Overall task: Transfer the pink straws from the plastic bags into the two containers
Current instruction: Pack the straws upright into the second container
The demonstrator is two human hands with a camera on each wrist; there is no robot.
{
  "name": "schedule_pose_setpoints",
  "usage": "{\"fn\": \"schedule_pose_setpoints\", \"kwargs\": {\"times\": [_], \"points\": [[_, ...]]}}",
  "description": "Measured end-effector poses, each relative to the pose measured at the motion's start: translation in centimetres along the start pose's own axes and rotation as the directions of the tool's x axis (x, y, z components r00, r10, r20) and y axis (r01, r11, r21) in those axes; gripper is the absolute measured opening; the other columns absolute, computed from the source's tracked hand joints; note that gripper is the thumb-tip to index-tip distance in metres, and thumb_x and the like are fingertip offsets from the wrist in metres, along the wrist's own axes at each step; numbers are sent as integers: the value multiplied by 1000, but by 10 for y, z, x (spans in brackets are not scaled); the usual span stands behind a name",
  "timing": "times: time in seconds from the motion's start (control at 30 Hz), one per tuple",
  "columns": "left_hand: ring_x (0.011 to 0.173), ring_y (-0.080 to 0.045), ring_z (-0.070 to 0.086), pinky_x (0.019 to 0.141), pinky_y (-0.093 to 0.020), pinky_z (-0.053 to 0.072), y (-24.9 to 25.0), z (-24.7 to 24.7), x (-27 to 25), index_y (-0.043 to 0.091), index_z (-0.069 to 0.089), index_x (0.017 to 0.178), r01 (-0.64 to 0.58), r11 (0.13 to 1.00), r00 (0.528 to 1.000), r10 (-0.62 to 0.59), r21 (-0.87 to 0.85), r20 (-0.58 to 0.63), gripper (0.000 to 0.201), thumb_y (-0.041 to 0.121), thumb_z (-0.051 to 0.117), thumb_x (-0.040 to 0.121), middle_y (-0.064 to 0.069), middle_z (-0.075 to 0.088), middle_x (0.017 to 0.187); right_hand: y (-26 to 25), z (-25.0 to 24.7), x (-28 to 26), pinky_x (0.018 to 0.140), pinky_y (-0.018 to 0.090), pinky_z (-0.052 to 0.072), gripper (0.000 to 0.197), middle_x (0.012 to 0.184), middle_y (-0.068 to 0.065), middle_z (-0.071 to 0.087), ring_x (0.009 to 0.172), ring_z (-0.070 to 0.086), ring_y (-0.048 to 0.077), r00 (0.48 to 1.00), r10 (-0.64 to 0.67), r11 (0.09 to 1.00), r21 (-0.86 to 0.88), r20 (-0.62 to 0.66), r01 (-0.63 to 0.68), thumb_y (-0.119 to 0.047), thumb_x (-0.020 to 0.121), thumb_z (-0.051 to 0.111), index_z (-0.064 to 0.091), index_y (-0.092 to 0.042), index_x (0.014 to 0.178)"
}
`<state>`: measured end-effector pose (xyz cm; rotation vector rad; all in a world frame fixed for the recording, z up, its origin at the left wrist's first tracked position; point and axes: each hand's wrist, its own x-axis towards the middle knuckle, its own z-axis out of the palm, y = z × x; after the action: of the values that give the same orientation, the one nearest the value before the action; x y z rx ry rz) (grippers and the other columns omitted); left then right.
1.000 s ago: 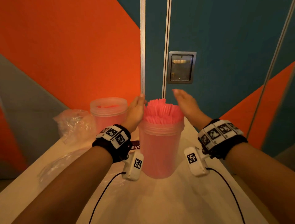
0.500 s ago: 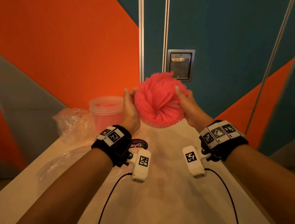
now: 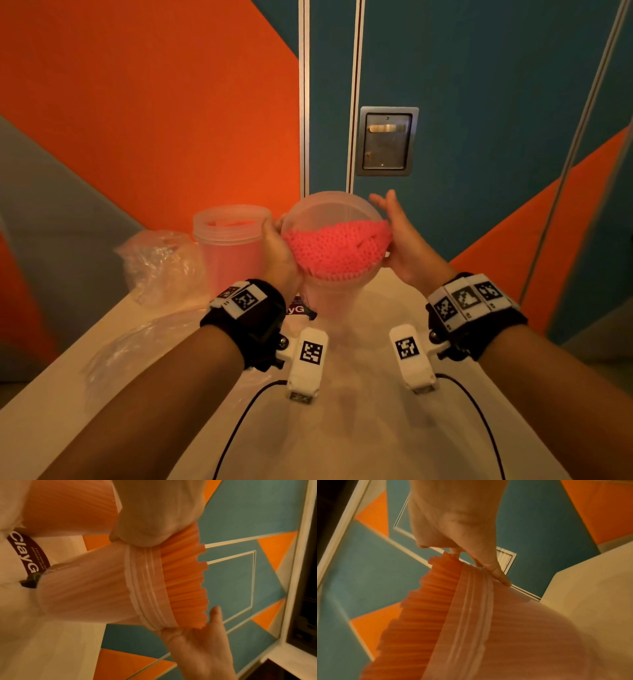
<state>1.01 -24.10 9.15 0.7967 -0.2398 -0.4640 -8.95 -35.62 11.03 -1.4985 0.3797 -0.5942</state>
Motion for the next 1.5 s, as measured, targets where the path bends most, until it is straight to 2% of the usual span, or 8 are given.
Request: {"fn": "schedule_pose_setpoints", "kwargs": {"times": [0.17, 0.27, 0.4, 0.5, 0.67, 0.77, 0.93, 1.5], "points": [[111, -31, 58, 96, -56, 46, -5, -5, 0, 16, 57, 124, 45, 997, 999, -46, 60, 20, 66, 61, 21, 93, -15, 61, 121, -7, -3, 2, 89, 48, 46, 55, 118, -4, 54, 125, 46, 24, 999, 28, 996, -91, 18, -26, -66, 91, 17, 42, -40, 133], [113, -31, 56, 98, -52, 45, -5, -11, 7, 16, 55, 124, 68, 995, 998, -68, 67, -3, 65, 60, 19, 93, -12, 62, 113, -5, -8, 6, 103, 62, 32, 56, 127, 2, 53, 128, 43, 31, 997, 70, 987, -146, 18, -66, -68, 89, 20, 46, -39, 130], [116, -31, 54, 99, -49, 45, -8, -10, 9, 13, 53, 127, 122, 984, 992, -125, 133, 15, 70, 63, 19, 93, -14, 61, 116, -1, -7, 7, 105, 64, 29, 54, 142, 7, 42, 131, 37, 35, 986, 164, 970, -179, -13, -163, -64, 91, 26, 45, -33, 132], [115, -28, 53, 86, -44, 50, -7, -5, 11, 15, 52, 127, 120, 978, 992, -126, 170, 25, 65, 61, 18, 94, -11, 61, 112, 0, -9, 9, 105, 63, 29, 50, 142, 7, 41, 130, 37, 34, 983, 177, 969, -165, -52, -183, -58, 95, 26, 42, -30, 133], [124, -22, 46, 106, -40, 36, -13, -2, 16, 14, 39, 140, 19, 983, 999, -24, 185, 25, 56, 48, 20, 100, -4, 51, 132, 2, -17, 17, 106, 65, 20, 52, 147, 6, 36, 136, 29, 36, 973, 208, 976, -48, -101, -214, -61, 94, 22, 44, -30, 128], [129, -24, 43, 113, -44, 30, -26, -7, 24, 12, 39, 139, -2, 957, 997, -19, 291, 69, 62, 50, 12, 99, -9, 48, 138, 5, -20, 24, 107, 60, 24, 69, 152, 5, 29, 139, 26, 35, 965, 238, 971, 38, -107, -235, -68, 89, 21, 25, -28, 146], [133, -26, 39, 114, -44, 28, -33, -10, 39, 13, 35, 142, -26, 919, 995, -15, 394, 101, 64, 51, 7, 99, -12, 43, 143, 18, -17, 28, 102, 42, 38, 68, 143, 2, 45, 131, 41, 22, 971, 222, 973, 87, -94, -214, -65, 90, 26, 40, -21, 140], [129, -23, 42, 112, -48, 30, -45, -18, 72, 21, 35, 142, 26, 889, 993, -75, 458, 89, 68, 61, 11, 93, -6, 45, 141, 23, -4, 20, 114, 35, 29, 69, 147, 0, 39, 135, 36, 19, 976, 185, 982, 50, -115, -180, -61, 93, 18, 31, -17, 145]]}}
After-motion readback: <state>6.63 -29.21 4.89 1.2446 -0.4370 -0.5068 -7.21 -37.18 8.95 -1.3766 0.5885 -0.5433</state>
